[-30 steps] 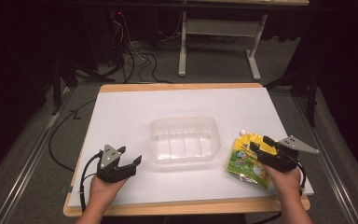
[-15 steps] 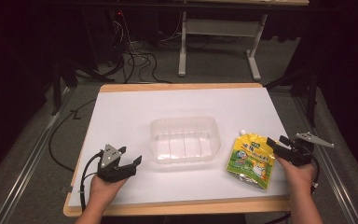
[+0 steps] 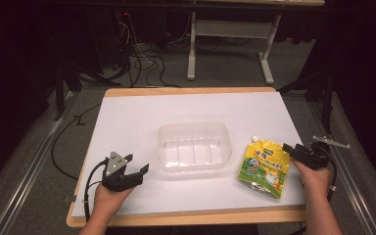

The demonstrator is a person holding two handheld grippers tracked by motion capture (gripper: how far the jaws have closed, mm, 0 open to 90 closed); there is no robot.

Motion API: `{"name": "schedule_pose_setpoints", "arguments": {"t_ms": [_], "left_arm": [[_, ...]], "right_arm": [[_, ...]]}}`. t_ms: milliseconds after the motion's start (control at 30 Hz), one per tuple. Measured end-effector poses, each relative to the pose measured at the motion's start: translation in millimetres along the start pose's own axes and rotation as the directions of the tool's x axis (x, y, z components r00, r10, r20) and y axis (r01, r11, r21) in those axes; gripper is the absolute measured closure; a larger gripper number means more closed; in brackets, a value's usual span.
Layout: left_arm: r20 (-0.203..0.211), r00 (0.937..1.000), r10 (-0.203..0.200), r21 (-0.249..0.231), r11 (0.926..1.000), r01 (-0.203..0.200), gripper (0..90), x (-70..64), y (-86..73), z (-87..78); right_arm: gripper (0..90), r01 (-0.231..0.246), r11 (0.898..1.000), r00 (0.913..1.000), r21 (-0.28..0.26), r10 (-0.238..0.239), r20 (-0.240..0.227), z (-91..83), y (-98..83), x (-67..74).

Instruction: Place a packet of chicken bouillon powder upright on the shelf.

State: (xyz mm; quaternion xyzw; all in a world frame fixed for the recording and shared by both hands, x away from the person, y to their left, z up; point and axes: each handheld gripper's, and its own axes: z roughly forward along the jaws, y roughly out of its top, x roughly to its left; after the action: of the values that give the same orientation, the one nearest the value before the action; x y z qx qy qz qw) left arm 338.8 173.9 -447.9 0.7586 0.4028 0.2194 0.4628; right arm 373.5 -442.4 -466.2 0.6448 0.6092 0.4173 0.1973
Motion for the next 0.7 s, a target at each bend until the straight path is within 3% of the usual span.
{"name": "schedule_pose_setpoints", "arguments": {"t_ms": [133, 400, 533, 633, 700], "left_arm": [[0.001, 1.0000, 0.004, 0.002, 1.0000, -0.004, 29.5, -0.6, -0.7, -0.6], [0.006, 1.0000, 0.007, -0.001, 1.0000, -0.007, 29.6, -1.6, -1.1, -3.2], [0.007, 1.0000, 0.003, -0.004, 1.0000, -0.003, 29.6, -0.9, -0.6, -3.4], [0.008, 0.9999, 0.007, 0.000, 1.0000, -0.007, 29.6, -0.1, -0.6, -2.5], [0.004, 1.0000, 0.007, -0.001, 1.0000, -0.007, 29.6, 0.0, -0.4, -2.0]], "right_arm": [[35.7, -0.024, 0.999, 0.9996, 0.032, 0.025, -0.016, 7.2, -0.4, -2.7], [43.5, -0.066, 0.994, 0.9924, 0.082, 0.074, -0.099, 11.7, -2.5, -6.1], [46.2, -0.079, 0.994, 0.9892, 0.077, 0.088, -0.117, 9.6, -3.7, -6.8], [50.4, -0.088, 0.995, 0.9813, 0.049, 0.095, -0.167, 2.8, -6.4, -7.2], [55.1, -0.070, 0.997, 0.9741, 0.016, 0.072, -0.214, -6.5, -9.2, -3.3]]}}
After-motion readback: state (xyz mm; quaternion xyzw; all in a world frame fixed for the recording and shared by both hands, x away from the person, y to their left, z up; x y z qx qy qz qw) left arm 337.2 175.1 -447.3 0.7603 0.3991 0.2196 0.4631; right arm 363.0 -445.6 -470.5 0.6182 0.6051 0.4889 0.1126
